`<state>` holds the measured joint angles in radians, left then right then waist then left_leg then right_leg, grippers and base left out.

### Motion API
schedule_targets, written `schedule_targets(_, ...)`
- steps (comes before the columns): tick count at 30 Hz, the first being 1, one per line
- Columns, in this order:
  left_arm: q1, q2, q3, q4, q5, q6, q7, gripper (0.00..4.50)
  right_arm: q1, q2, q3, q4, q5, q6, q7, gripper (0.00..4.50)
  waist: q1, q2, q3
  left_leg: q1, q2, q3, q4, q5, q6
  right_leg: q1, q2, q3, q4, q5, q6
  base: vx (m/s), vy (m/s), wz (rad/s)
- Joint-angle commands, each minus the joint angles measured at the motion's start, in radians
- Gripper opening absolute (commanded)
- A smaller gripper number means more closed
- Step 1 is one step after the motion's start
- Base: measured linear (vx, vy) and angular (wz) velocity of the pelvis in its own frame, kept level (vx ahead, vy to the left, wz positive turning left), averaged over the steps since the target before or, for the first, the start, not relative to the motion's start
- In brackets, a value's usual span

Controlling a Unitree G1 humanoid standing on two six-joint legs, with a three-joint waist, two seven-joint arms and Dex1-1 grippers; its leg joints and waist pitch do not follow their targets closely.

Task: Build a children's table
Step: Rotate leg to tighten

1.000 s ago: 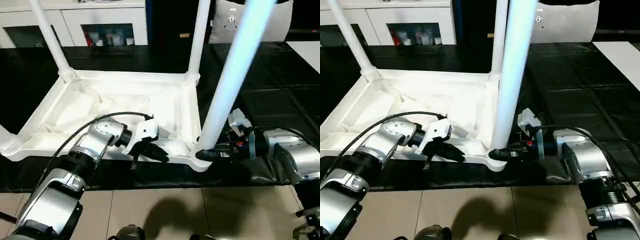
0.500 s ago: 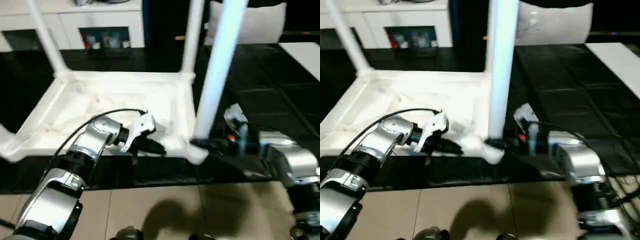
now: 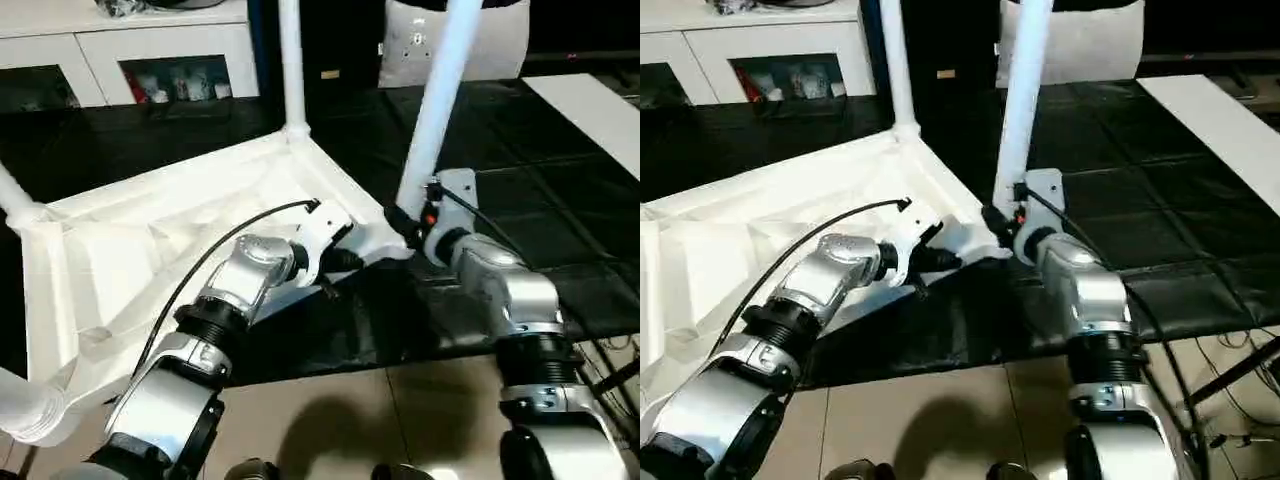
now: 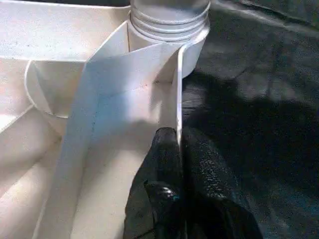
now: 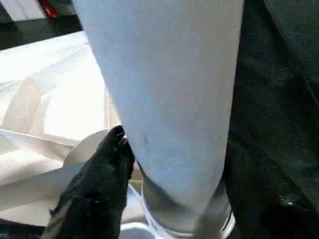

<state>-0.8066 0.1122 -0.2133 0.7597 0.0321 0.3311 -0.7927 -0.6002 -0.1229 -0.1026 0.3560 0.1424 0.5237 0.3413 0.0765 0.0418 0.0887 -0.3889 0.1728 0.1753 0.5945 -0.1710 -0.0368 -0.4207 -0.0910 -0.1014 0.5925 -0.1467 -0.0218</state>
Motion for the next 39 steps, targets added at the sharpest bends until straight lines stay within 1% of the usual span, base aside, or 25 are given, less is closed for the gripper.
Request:
schedule_targets(1, -0.042, 0.018, 0.013, -0.039, 0.004, -0.040, -0.003, 0.00, 0.017, 0.018, 0.037, -0.012, 0.015, -0.005, 0.056, 3.14, 0.010, -0.009, -0.088, 0.006, 0.040, -0.017, -0.059, -0.117, 0.088, 0.072, -0.069, 0.050, -0.068, -0.187, -0.204, 0.000, 0.000, 0.00)
schedule_targets(2, -0.041, 0.025, 0.008, -0.039, 0.005, -0.051, -0.010, 0.00, 0.018, 0.017, 0.035, -0.015, 0.022, -0.005, 0.054, 3.18, 0.011, -0.006, -0.087, 0.007, 0.040, -0.018, -0.059, -0.116, 0.089, 0.072, -0.068, 0.050, -0.066, -0.177, -0.208, 0.000, 0.000, 0.00)
schedule_targets(3, -0.040, 0.032, 0.003, -0.038, 0.006, -0.055, -0.017, 0.00, 0.021, 0.009, 0.038, -0.018, 0.022, -0.008, 0.058, 3.26, 0.010, -0.007, -0.088, 0.010, 0.043, -0.019, -0.061, -0.120, 0.090, 0.073, -0.067, 0.050, -0.064, -0.162, -0.220, 0.000, 0.000, 0.00)
schedule_targets(4, -0.039, 0.039, 0.000, -0.037, 0.007, -0.059, -0.023, 0.00, 0.024, 0.000, 0.041, -0.020, 0.023, -0.013, 0.061, 3.39, 0.011, 0.000, -0.085, 0.010, 0.043, -0.020, -0.061, -0.126, 0.088, 0.071, -0.067, 0.050, -0.064, -0.165, -0.223, 0.000, 0.000, 0.00)
schedule_targets(5, -0.038, 0.044, -0.002, -0.035, 0.008, -0.068, -0.029, 0.00, 0.027, -0.006, 0.041, -0.023, 0.027, -0.014, 0.067, 3.51, 0.010, -0.002, -0.085, 0.012, 0.044, -0.019, -0.062, -0.134, 0.086, 0.070, -0.066, 0.050, -0.066, -0.169, -0.223, 0.000, 0.000, 0.00)
schedule_targets(6, -0.035, 0.064, -0.010, -0.025, 0.015, -0.092, -0.051, 0.00, 0.038, -0.033, 0.031, -0.033, 0.039, -0.012, 0.092, 3.55, 0.012, 0.005, -0.084, 0.014, 0.045, -0.020, -0.063, -0.151, 0.080, 0.070, -0.067, 0.050, -0.066, -0.180, -0.225, 0.000, 0.000, 0.00)
schedule_targets(7, -0.035, 0.064, -0.010, -0.025, 0.015, -0.092, -0.051, 0.00, 0.038, -0.033, 0.031, -0.033, 0.039, -0.012, 0.092, 3.57, 0.011, 0.003, -0.083, 0.014, 0.046, -0.020, -0.064, -0.164, 0.078, 0.071, -0.066, 0.050, -0.071, -0.189, -0.221, 0.000, 0.000, 0.00)
schedule_targets(8, -0.032, 0.087, -0.019, -0.011, 0.022, -0.133, -0.081, 0.00, 0.054, -0.072, 0.022, -0.044, 0.048, -0.013, 0.136, 3.63, 0.013, 0.007, -0.084, 0.016, 0.046, -0.020, -0.064, -0.178, 0.071, 0.071, -0.066, 0.050, -0.069, -0.196, -0.221, 0.000, 0.000, 0.00)
schedule_targets(9, -0.027, 0.100, -0.025, -0.005, 0.025, -0.158, -0.101, 0.00, 0.067, -0.108, 0.019, -0.048, 0.047, -0.022, 0.171, 3.82, 0.016, 0.019, -0.084, 0.018, 0.048, -0.021, -0.065, -0.198, 0.064, 0.071, -0.066, 0.050, -0.073, -0.212, -0.215, 0.000, 0.000, 0.00)
schedule_targets(10, -0.019, 0.105, -0.028, -0.004, 0.025, -0.180, -0.118, 0.00, 0.078, -0.130, 0.016, -0.052, 0.047, -0.029, 0.197, 3.82, 0.018, 0.023, -0.084, 0.021, 0.049, -0.021, -0.066, -0.215, 0.054, 0.072, -0.064, 0.049, -0.075, -0.213, -0.213, 0.000, 0.000, 0.00)
schedule_targets(11, -0.019, 0.106, -0.028, -0.004, 0.024, -0.181, -0.121, 0.00, 0.079, -0.133, 0.015, -0.053, 0.047, -0.029, 0.200, 4.00, 0.018, 0.013, -0.085, 0.017, 0.047, -0.021, -0.065, -0.208, 0.051, 0.076, -0.066, 0.051, -0.071, -0.194, -0.219, 0.000, 0.000, 0.00)
schedule_targets(14, -0.005, 0.113, -0.040, -0.007, 0.021, -0.215, -0.166, 0.00, 0.090, -0.178, -0.001, -0.068, 0.050, -0.028, 0.231, 4.27, 0.019, 0.013, -0.085, 0.015, 0.046, -0.019, -0.062, -0.184, 0.063, 0.076, -0.068, 0.051, -0.070, -0.199, -0.225, 0.000, 0.000, 0.00)
schedule_targets(16, 0.006, 0.121, -0.059, -0.007, 0.015, -0.257, -0.224, 0.00, 0.096, -0.228, -0.005, -0.075, 0.064, -0.042, 0.293, 4.27, 0.023, 0.008, -0.085, 0.013, 0.046, -0.018, -0.059, -0.165, 0.075, 0.078, -0.069, 0.050, -0.069, -0.210, -0.226, 0.000, 0.000, 0.00)
schedule_targets(17, 0.013, 0.129, -0.078, -0.006, 0.014, -0.287, -0.272, 0.00, 0.103, -0.268, 0.014, -0.078, 0.071, -0.070, 0.366, 4.46, 0.027, 0.005, -0.084, 0.013, 0.048, -0.016, -0.059, -0.160, 0.085, 0.075, -0.068, 0.050, -0.071, -0.213, -0.223, 0.000, 0.000, 0.00)
schedule_targets(20, 0.016, 0.142, -0.100, 0.001, 0.021, -0.320, -0.314, 0.00, 0.111, -0.306, 0.046, -0.081, 0.072, -0.108, 0.442, 4.46, 0.033, 0.006, -0.082, 0.015, 0.050, -0.015, -0.059, -0.162, 0.095, 0.071, -0.068, 0.050, -0.070, -0.220, -0.221, 0.000, 0.000, 0.00)
schedule_targets(21, 0.020, 0.159, -0.122, 0.009, 0.026, -0.361, -0.371, 0.00, 0.117, -0.347, 0.082, -0.085, 0.075, -0.146, 0.537, 4.46, 0.037, 0.002, -0.079, 0.014, 0.049, -0.014, -0.059, -0.176, 0.098, 0.071, -0.070, 0.050, -0.074, -0.252, -0.210, 0.000, 0.000, 0.00)
schedule_targets(23, 0.020, 0.166, -0.129, 0.012, 0.024, -0.378, -0.409, 0.00, 0.120, -0.369, 0.101, -0.085, 0.079, -0.162, 0.598, 4.46, 0.041, -0.001, -0.077, 0.014, 0.049, -0.014, -0.059, -0.185, 0.101, 0.070, -0.071, 0.050, -0.078, -0.282, -0.202, 0.000, 0.000, 0.00)
schedule_targets(24, 0.019, 0.177, -0.137, 0.012, 0.020, -0.389, -0.461, 0.00, 0.127, -0.400, 0.125, -0.087, 0.090, -0.182, 0.693, 4.46, 0.044, -0.002, -0.076, 0.015, 0.050, -0.014, -0.060, -0.194, 0.106, 0.070, -0.071, 0.049, -0.080, -0.316, -0.196, 0.000, 0.000, 0.00)
schedule_targets(26, 0.016, 0.188, -0.145, 0.013, 0.021, -0.406, -0.506, 0.00, 0.129, -0.420, 0.143, -0.082, 0.099, -0.191, 0.764, 4.46, 0.047, 0.001, -0.077, 0.016, 0.054, -0.016, -0.061, -0.192, 0.105, 0.068, -0.073, 0.050, -0.079, -0.325, -0.195, 0.000, 0.000, 0.00)
schedule_targets(29, 0.010, 0.197, -0.151, 0.020, 0.021, -0.422, -0.541, 0.00, 0.125, -0.431, 0.156, -0.067, 0.106, -0.198, 0.818, 4.20, 0.056, 0.004, -0.077, 0.019, 0.060, -0.019, -0.063, -0.205, 0.099, 0.062, -0.072, 0.051, -0.077, -0.325, -0.204, 0.000, 0.000, 0.00)
schedule_targets(32, 0.001, 0.209, -0.164, 0.035, 0.026, -0.441, -0.572, 0.00, 0.122, -0.440, 0.169, -0.050, 0.121, -0.207, 0.872, 3.94, 0.064, -0.001, -0.079, 0.018, 0.058, -0.018, -0.062, -0.204, 0.094, 0.063, -0.075, 0.053, -0.076, -0.318, -0.211, 0.000, 0.000, 0.00)
schedule_targets(33, -0.002, 0.212, -0.169, 0.041, 0.030, -0.447, -0.582, 0.00, 0.123, -0.442, 0.174, -0.051, 0.129, -0.204, 0.890, 3.84, 0.063, -0.004, -0.079, 0.017, 0.058, -0.018, -0.062, -0.201, 0.093, 0.065, -0.076, 0.052, -0.075, -0.317, -0.210, 0.000, 0.000, 0.00)
schedule_targets(36, -0.004, 0.215, -0.173, 0.049, 0.038, -0.457, -0.596, 0.00, 0.131, -0.446, 0.186, -0.060, 0.146, -0.184, 0.929, 3.74, 0.065, -0.003, -0.079, 0.016, 0.057, -0.018, -0.061, -0.191, 0.098, 0.065, -0.077, 0.053, -0.075, -0.326, -0.205, 0.000, 0.000, 0.00)
schedule_targets(37, -0.005, 0.215, -0.172, 0.050, 0.038, -0.458, -0.597, 0.00, 0.133, -0.447, 0.188, -0.063, 0.148, -0.182, 0.934, 3.51, 0.065, -0.003, -0.079, 0.015, 0.057, -0.018, -0.061, -0.186, 0.097, 0.065, -0.077, 0.052, -0.077, -0.337, -0.201, 0.000, 0.000, 0.00)
schedule_targets(39, -0.008, 0.214, -0.165, 0.058, 0.037, -0.461, -0.603, 0.00, 0.144, -0.447, 0.194, -0.076, 0.169, -0.167, 0.970, 3.39, 0.066, -0.002, -0.079, 0.015, 0.057, -0.018, -0.060, -0.192, 0.097, 0.064, -0.076, 0.052, -0.078, -0.346, -0.198, 0.000, 0.000, 0.00)
